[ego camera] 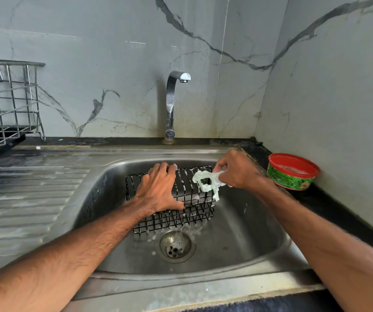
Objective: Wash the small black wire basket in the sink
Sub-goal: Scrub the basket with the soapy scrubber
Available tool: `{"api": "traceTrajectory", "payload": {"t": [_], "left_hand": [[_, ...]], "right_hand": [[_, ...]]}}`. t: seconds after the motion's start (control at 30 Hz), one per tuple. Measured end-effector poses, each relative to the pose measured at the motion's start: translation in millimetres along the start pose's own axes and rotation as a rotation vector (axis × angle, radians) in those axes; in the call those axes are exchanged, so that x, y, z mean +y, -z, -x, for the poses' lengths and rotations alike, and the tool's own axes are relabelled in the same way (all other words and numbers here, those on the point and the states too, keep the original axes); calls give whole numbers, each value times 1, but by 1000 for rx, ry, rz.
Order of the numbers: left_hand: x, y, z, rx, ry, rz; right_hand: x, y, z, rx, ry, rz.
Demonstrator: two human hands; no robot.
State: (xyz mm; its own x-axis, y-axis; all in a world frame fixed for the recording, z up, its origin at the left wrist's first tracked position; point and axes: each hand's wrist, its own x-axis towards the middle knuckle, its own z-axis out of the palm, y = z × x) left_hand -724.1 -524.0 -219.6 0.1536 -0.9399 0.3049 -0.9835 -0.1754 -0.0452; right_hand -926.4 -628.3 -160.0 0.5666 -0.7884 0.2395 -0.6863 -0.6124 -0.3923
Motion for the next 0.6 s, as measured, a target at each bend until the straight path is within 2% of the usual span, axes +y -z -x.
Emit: {"api": "traceTrajectory", "payload": {"t": [0.1, 0.2, 0.43, 0.6], "left_hand": [[0, -2, -1, 4, -1, 2], [-2, -2, -1, 6, -1, 4], [-8, -8, -2, 35, -6, 74], [-6, -6, -3, 31, -5, 33]], "right_hand": [[-11, -8, 2, 6, -3, 56], [-34, -19, 6, -24, 75, 108], [-70, -40, 17, -164, 279, -36], [-39, -19, 3, -87, 167, 49]]}}
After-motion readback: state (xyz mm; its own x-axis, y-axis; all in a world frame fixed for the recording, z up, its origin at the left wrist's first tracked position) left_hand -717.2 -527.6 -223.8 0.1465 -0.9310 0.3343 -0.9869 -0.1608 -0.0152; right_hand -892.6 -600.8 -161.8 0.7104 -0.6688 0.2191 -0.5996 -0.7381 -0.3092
